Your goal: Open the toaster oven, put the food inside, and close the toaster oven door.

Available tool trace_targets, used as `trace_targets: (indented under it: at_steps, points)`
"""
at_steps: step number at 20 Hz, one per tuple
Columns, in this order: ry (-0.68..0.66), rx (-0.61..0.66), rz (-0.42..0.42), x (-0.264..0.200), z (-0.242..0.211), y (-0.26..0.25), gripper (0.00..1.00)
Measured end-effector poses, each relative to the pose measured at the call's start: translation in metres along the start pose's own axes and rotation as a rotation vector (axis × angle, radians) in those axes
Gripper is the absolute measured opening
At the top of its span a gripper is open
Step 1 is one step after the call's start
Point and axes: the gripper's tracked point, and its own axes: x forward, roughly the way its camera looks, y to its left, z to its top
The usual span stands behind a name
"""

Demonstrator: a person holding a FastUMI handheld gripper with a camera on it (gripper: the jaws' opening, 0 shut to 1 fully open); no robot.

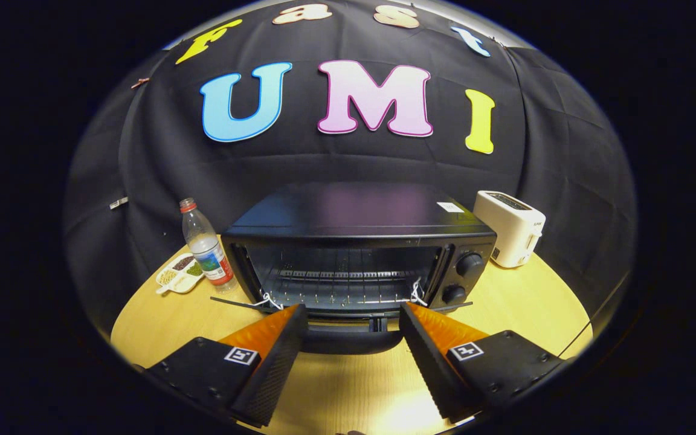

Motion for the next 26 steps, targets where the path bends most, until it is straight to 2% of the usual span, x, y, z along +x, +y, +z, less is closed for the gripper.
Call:
trace_targets:
  at_steps: [9, 13, 17, 19, 22, 26]
  points:
    - [0.182, -0.005, 0.006, -0.018, -0.064, -0.006, 0.98]
    - [0.276, 0.034, 0.056, -0.029, -0.086, 0.001, 0.99]
    - [0.224, -0.001, 0.108, -0.042, -0.069, -0.001, 0.98]
    - [0.180, 0.031, 0.112, -0.044, -0.051, -0.010, 0.98]
    - [0.155, 0.069, 0.093, -0.050, -0.032, -0.043, 0.98]
    - [0.067, -0.008, 0.045, -0.064, -0.005, -0.124, 0.98]
